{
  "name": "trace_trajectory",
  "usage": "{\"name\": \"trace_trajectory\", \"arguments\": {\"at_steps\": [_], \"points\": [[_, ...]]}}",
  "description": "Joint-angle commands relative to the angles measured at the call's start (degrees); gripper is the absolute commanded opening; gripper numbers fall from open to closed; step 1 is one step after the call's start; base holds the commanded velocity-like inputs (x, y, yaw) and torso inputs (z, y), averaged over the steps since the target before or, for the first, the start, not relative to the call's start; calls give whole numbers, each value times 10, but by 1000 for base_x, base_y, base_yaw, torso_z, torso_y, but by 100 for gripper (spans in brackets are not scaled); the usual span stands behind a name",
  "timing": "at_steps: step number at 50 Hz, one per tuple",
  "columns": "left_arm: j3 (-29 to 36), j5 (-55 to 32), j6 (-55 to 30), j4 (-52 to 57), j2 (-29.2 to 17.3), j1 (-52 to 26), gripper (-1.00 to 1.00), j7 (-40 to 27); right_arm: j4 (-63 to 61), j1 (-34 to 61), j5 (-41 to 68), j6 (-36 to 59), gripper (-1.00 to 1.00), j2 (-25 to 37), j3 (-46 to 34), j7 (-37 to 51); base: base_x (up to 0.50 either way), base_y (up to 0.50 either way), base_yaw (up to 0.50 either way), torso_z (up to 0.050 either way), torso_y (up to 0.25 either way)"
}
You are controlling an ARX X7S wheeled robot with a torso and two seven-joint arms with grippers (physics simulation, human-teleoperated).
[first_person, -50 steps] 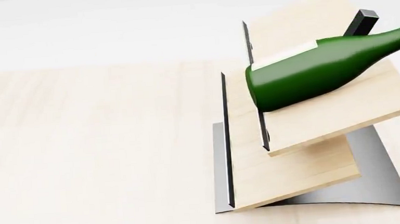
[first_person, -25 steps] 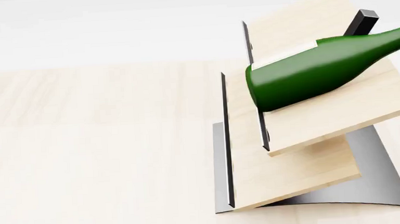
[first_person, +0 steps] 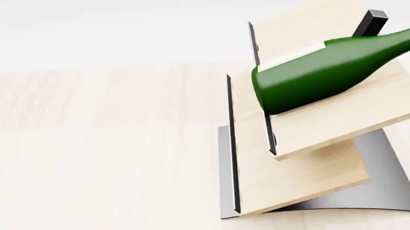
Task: Put the wine bottle on the wine rack.
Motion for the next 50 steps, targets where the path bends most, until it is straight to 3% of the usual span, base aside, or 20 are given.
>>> {"name": "trace_trajectory", "arguments": {"at_steps": [1,8,11,13,17,23,31,39,50], "points": [[5,3,2,-1,0,0,100,-1,-43,-54,-54,-27,100,6,34,25,0,0,0,0,0],[6,3,5,-4,-1,1,100,-3,-98,-147,-54,-89,100,-12,145,-5,0,0,0,0,0],[6,3,6,-4,-2,1,100,-4,-141,-214,-40,-111,100,-36,239,-29,0,0,0,0,0],[6,3,7,-6,-2,0,100,-4,-185,-275,3,-131,100,-67,329,-72,0,0,0,0,0],[6,3,7,-6,-3,0,100,-5,-234,-346,68,-150,100,-116,437,-130,0,0,0,0,0],[8,3,7,-7,-3,-1,100,-5,-290,-404,173,-187,100,-181,541,-210,0,0,0,0,0],[9,3,5,-5,-4,-2,100,-6,-345,-457,385,-215,100,-271,650,-359,0,0,0,0,0],[10,5,5,-4,-5,0,100,-8,-356,-458,534,-190,100,-338,720,-435,0,0,0,0,0],[11,5,6,-5,-7,-1,100,-10,-356,-425,564,-168,100,-352,721,-443,0,0,0,0,0]]}}
